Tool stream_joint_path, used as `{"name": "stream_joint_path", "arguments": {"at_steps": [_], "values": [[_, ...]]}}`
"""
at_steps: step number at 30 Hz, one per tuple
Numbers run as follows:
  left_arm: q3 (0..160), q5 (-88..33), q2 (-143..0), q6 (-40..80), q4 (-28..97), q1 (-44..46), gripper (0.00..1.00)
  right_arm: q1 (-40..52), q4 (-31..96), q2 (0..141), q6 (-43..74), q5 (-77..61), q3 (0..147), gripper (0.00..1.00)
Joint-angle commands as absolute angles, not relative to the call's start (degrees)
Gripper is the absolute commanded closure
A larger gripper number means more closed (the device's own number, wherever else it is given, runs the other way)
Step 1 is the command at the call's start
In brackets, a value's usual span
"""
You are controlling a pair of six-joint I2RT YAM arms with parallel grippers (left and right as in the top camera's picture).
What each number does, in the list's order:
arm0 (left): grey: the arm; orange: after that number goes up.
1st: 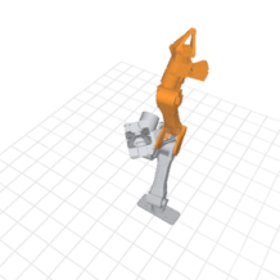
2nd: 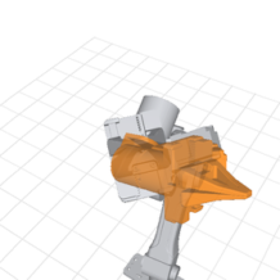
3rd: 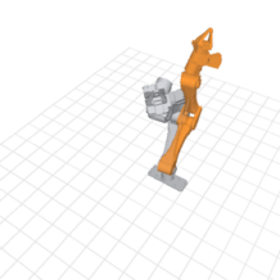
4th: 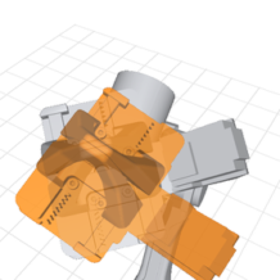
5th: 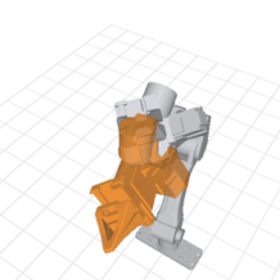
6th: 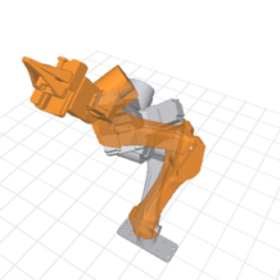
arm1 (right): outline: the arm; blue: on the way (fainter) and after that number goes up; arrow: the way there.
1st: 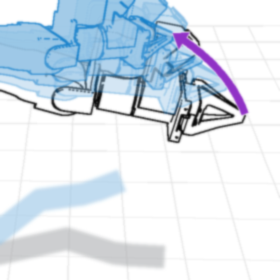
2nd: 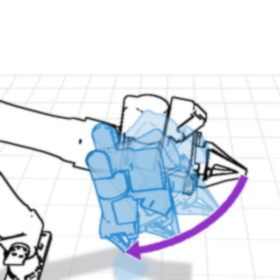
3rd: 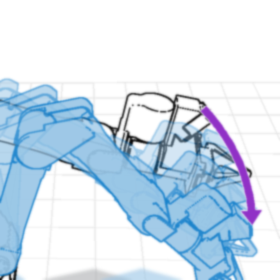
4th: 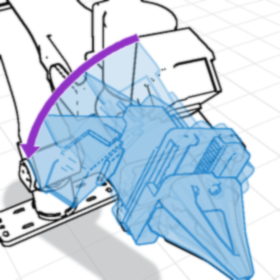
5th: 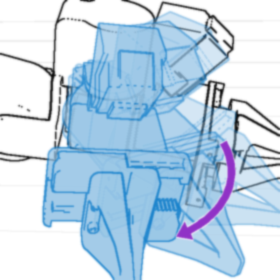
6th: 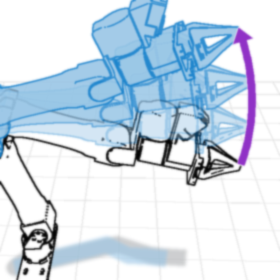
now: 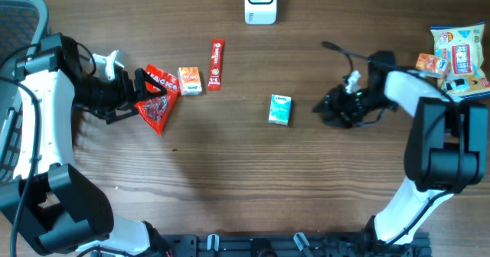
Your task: Scan the item barcode
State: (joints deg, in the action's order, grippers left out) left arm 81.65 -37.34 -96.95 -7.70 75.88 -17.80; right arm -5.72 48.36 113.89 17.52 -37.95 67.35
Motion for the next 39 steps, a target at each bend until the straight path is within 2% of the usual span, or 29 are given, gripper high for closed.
{"name": "stream_joint_path", "arguments": {"at_steps": [1,6,8,9,14,16,18,24,35,39], "values": [[81.87,-37.36,-96.44,-8.60,75.88,-17.85,0.00,-5.39,54.59,113.30,9.19,-30.39,74.56,0.45],[81.87,-37.34,-96.44,-8.60,75.85,-17.93,0.00,-0.69,55.86,112.81,9.21,-29.95,76.01,0.26],[81.87,-37.36,-96.44,-8.60,75.88,-17.82,0.00,1.83,54.63,112.95,9.28,-29.95,76.01,0.12],[81.87,-37.36,-96.44,-8.60,75.88,-17.74,0.00,3.05,53.89,113.03,9.47,-29.95,76.01,0.01],[81.87,-37.36,-96.44,-8.60,75.88,-17.87,0.00,11.25,49.41,113.03,15.88,-22.83,76.01,0.00],[81.87,-37.36,-96.44,-8.60,75.88,-17.87,0.00,13.08,48.12,113.03,18.04,-20.53,75.88,0.10],[81.87,-37.36,-96.44,-8.60,75.88,-17.85,0.00,14.06,46.81,113.03,18.28,-20.86,75.59,0.27],[81.87,-37.36,-96.44,-8.60,75.88,-17.87,0.00,14.68,46.02,113.75,18.55,-20.99,75.02,0.46],[81.87,-37.36,-96.44,-8.60,75.88,-17.85,0.00,14.61,37.65,115.09,19.73,-30.11,66.98,0.47],[81.87,-37.36,-96.44,-8.60,75.88,-17.87,0.00,14.61,37.21,115.09,20.73,-30.09,66.94,0.78]]}}
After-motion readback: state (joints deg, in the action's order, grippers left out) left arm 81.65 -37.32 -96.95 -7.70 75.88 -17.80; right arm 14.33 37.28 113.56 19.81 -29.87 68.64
